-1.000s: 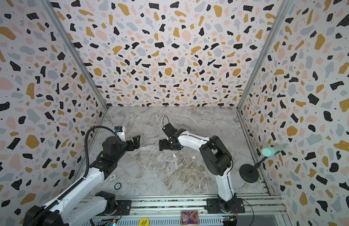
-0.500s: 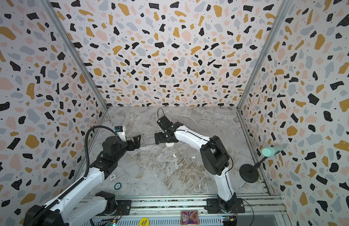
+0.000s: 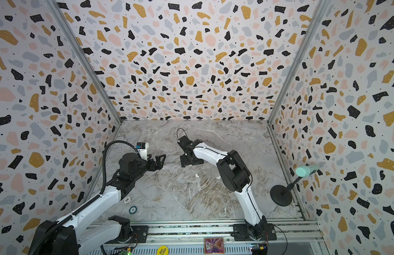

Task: Insert the wireless bluetooth earbuds into the charging case
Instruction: 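Lower the right gripper and close its fingers on the white case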

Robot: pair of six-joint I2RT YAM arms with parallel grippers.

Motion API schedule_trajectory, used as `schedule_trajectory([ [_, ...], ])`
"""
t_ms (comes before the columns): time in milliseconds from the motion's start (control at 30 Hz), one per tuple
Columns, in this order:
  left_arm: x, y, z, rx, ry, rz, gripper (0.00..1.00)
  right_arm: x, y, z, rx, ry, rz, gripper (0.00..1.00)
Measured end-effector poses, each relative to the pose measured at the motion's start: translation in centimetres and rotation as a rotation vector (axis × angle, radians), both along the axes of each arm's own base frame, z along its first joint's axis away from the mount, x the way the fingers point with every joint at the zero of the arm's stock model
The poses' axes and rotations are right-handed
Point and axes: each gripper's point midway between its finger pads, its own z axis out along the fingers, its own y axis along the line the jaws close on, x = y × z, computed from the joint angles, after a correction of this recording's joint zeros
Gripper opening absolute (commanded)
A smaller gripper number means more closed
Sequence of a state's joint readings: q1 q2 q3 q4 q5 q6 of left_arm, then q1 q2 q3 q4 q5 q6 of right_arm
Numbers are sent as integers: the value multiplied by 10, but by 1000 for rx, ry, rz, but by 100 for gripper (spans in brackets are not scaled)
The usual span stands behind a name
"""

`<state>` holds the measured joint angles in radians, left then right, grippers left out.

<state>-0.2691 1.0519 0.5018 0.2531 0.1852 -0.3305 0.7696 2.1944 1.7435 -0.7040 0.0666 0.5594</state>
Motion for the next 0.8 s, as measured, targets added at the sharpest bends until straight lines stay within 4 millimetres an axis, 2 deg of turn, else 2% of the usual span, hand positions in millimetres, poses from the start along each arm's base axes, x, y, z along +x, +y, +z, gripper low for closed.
schedule_trajectory([
  [500,0,-3,3,-11,-8,-13,100,5,-2,1,-4,-17,-9,69],
  [667,0,-3,3,-11,-8,-13,100,6,-3,1,-5,-19,-7,60],
  [800,0,-3,3,-11,-8,-13,100,6,-2,1,-4,-22,-8,58],
])
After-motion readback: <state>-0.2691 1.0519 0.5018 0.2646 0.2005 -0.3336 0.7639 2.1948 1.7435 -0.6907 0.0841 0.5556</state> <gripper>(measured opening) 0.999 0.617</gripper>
